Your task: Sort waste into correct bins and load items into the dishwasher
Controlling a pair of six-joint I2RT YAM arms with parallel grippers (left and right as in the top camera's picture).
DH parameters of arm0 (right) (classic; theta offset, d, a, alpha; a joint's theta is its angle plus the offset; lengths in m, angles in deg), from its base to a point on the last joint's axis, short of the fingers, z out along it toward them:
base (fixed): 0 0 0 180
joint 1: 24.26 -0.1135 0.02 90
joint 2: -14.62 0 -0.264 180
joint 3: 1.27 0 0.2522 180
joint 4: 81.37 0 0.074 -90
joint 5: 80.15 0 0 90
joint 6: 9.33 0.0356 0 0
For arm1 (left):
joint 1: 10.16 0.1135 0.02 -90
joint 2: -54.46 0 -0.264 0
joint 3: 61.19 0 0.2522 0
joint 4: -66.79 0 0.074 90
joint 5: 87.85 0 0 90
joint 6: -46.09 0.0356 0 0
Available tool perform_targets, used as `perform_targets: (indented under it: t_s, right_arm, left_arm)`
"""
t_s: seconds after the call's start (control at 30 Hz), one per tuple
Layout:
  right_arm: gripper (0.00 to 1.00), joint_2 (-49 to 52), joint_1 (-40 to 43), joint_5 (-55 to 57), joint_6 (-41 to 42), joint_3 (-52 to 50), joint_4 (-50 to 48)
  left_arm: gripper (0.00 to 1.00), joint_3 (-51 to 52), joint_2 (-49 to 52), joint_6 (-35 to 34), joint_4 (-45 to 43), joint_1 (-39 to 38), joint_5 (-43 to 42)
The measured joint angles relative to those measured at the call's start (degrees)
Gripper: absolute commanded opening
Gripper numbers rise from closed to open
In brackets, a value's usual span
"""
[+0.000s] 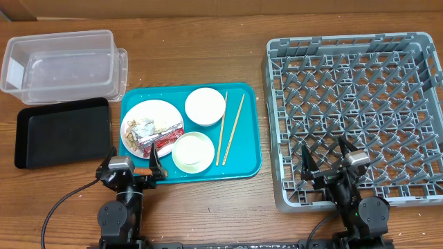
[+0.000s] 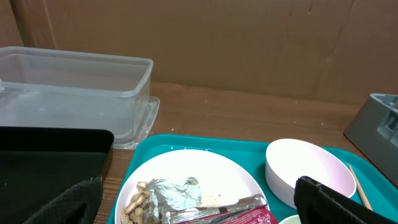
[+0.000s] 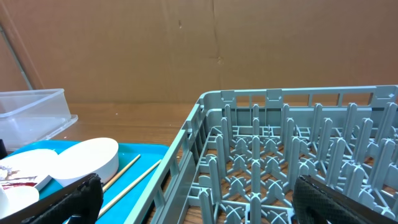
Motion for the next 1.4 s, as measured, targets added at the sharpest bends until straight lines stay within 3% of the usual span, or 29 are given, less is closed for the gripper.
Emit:
perform_targets:
  t_s: [1.17,1.4]
  right_arm:
    - [1.00,0.0,0.0,0.0,0.3,0.0,0.1]
    - [1.00,0.2,0.0,2.1,5.4,2.5,8.9]
  left_arm:
    - [1.00,0.0,0.0,0.0,0.0,0.0,0.0]
    - [1.00,-2.5,0.0,0.0,5.6,0.0,0.2]
